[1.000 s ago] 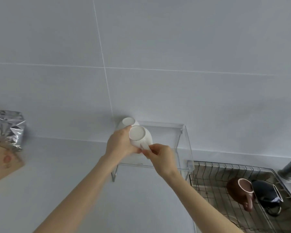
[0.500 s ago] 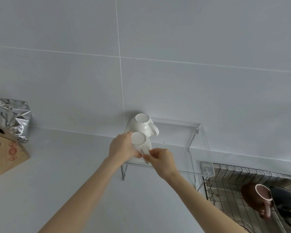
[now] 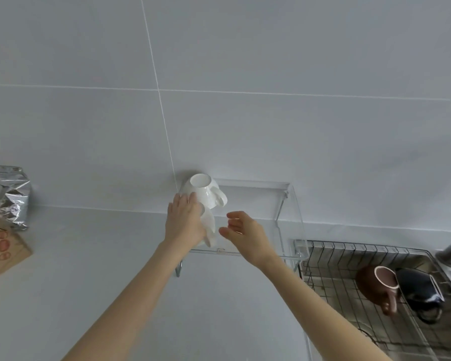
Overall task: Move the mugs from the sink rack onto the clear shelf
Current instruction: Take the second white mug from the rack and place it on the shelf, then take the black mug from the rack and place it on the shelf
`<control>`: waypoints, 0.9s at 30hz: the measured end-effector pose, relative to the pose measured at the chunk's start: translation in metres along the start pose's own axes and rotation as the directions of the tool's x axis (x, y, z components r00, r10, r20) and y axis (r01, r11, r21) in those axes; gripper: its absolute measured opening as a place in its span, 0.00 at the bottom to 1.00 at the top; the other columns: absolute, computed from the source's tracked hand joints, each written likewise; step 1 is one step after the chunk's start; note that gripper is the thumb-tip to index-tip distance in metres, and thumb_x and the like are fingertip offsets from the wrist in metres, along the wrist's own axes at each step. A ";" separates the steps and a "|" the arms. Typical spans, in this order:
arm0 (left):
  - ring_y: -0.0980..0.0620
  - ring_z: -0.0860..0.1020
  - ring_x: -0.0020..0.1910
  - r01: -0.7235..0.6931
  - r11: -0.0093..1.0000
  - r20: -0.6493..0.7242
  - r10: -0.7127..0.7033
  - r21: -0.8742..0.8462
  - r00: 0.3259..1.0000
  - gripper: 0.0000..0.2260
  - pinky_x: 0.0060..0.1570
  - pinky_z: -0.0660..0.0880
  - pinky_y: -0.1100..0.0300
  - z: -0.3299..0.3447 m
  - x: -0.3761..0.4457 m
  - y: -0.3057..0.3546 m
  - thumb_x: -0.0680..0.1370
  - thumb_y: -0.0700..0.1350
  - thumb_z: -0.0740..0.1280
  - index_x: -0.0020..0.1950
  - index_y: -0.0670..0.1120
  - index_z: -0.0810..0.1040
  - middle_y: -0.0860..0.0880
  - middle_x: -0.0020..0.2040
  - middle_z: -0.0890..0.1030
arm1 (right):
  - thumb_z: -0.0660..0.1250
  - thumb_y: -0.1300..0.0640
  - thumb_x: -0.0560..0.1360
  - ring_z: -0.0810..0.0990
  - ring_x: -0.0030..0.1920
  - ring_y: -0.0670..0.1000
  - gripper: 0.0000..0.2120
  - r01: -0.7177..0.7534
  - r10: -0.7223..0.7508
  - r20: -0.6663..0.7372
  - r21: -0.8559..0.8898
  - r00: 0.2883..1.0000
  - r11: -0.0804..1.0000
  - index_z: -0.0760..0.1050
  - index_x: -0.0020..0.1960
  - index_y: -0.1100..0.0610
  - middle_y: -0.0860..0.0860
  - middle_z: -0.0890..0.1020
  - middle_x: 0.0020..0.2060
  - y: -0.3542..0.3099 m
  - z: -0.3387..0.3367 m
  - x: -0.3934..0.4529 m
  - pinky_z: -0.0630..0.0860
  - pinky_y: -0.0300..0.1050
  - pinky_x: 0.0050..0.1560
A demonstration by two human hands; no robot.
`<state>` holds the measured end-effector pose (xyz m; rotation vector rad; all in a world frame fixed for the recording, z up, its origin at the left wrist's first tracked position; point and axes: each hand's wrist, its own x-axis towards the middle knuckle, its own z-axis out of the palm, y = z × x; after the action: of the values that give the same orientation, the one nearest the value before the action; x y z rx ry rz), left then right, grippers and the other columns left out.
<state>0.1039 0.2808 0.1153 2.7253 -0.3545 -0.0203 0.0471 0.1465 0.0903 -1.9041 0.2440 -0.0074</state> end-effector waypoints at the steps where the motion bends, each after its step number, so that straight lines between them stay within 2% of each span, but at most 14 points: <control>1: 0.41 0.63 0.67 -0.045 0.999 -0.033 0.044 -0.024 0.998 0.25 0.63 0.62 0.52 0.001 -0.002 0.011 0.68 0.40 0.68 0.63 0.39 0.65 0.42 0.64 0.69 | 0.67 0.56 0.72 0.75 0.55 0.48 0.20 0.023 -0.023 -0.036 0.013 0.999 1.000 0.69 0.63 0.56 0.52 0.76 0.54 0.001 -0.014 -0.005 0.71 0.40 0.56; 5: 0.47 0.63 0.69 -0.218 0.954 -0.069 0.208 -0.206 0.976 0.26 0.60 0.64 0.56 0.017 -0.012 0.076 0.70 0.41 0.66 0.68 0.42 0.64 0.45 0.69 0.66 | 0.65 0.60 0.74 0.76 0.53 0.47 0.15 0.070 -0.061 -0.251 0.026 0.966 0.997 0.71 0.60 0.58 0.53 0.78 0.55 0.021 -0.084 -0.027 0.70 0.38 0.53; 6: 0.48 0.63 0.69 -0.270 0.934 -0.036 0.269 -0.236 0.962 0.27 0.61 0.64 0.57 0.031 -0.015 0.103 0.71 0.41 0.66 0.68 0.43 0.64 0.46 0.70 0.65 | 0.64 0.60 0.74 0.76 0.52 0.47 0.14 0.050 -0.041 -0.322 0.019 0.946 0.999 0.72 0.60 0.58 0.53 0.79 0.56 0.034 -0.109 -0.037 0.70 0.38 0.53; 10: 0.49 0.67 0.67 -0.378 0.853 0.128 0.446 -0.360 0.886 0.24 0.63 0.64 0.57 0.080 -0.026 0.169 0.71 0.43 0.65 0.67 0.46 0.67 0.47 0.69 0.69 | 0.63 0.60 0.75 0.76 0.52 0.46 0.14 -0.091 0.052 -0.453 -0.065 0.890 0.994 0.72 0.60 0.58 0.54 0.80 0.56 0.084 -0.171 -0.065 0.69 0.39 0.53; 14: 0.49 0.70 0.66 -0.361 0.836 0.335 0.508 -0.414 0.794 0.22 0.61 0.64 0.59 0.146 -0.035 0.228 0.72 0.45 0.64 0.67 0.48 0.68 0.47 0.68 0.71 | 0.62 0.58 0.75 0.77 0.54 0.50 0.16 -0.292 0.196 -0.495 -0.122 0.846 0.949 0.70 0.62 0.58 0.56 0.80 0.58 0.148 -0.223 -0.091 0.70 0.40 0.52; 17: 0.50 0.72 0.65 -0.310 0.851 0.422 0.488 -0.423 0.764 0.22 0.63 0.66 0.58 0.190 -0.032 0.255 0.72 0.44 0.65 0.67 0.47 0.68 0.47 0.68 0.72 | 0.61 0.57 0.76 0.77 0.50 0.50 0.16 -0.403 0.310 -0.513 -0.076 0.800 0.912 0.70 0.63 0.57 0.56 0.80 0.57 0.190 -0.247 -0.104 0.71 0.40 0.48; 19: 0.50 0.70 0.66 -0.286 0.861 0.457 0.473 -0.420 0.754 0.23 0.65 0.67 0.55 0.217 -0.028 0.269 0.72 0.44 0.66 0.67 0.47 0.68 0.47 0.68 0.72 | 0.61 0.56 0.76 0.77 0.44 0.46 0.16 -0.439 0.340 -0.548 -0.057 0.765 0.897 0.70 0.62 0.58 0.56 0.81 0.55 0.214 -0.261 -0.109 0.71 0.36 0.44; 21: 0.50 0.71 0.65 -0.277 0.860 0.476 0.476 -0.429 0.739 0.24 0.63 0.68 0.57 0.243 -0.025 0.284 0.71 0.44 0.67 0.67 0.47 0.68 0.47 0.66 0.74 | 0.61 0.57 0.76 0.74 0.40 0.44 0.16 -0.476 0.372 -0.618 -0.006 0.693 0.879 0.71 0.62 0.58 0.57 0.81 0.55 0.235 -0.277 -0.113 0.69 0.33 0.40; 24: 0.49 0.72 0.64 -0.285 0.837 0.490 0.514 -0.468 0.704 0.25 0.58 0.66 0.62 0.274 -0.020 0.311 0.70 0.45 0.69 0.66 0.48 0.69 0.48 0.65 0.74 | 0.61 0.58 0.76 0.73 0.45 0.48 0.16 -0.530 0.459 -0.679 0.120 0.574 0.840 0.70 0.63 0.61 0.58 0.79 0.56 0.260 -0.299 -0.116 0.68 0.37 0.44; 27: 0.49 0.68 0.67 -0.303 0.828 0.516 0.538 -0.472 0.667 0.30 0.62 0.62 0.60 0.300 -0.010 0.340 0.70 0.45 0.71 0.69 0.46 0.65 0.46 0.69 0.70 | 0.61 0.58 0.76 0.73 0.45 0.48 0.16 -0.540 0.509 -0.695 0.203 0.508 0.817 0.70 0.62 0.62 0.58 0.79 0.56 0.279 -0.310 -0.113 0.68 0.37 0.43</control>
<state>-0.0073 -0.1330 -0.0326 2.1300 -1.0732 -0.8152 -0.1483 -0.2117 -0.0513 -1.6976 1.3932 -0.3650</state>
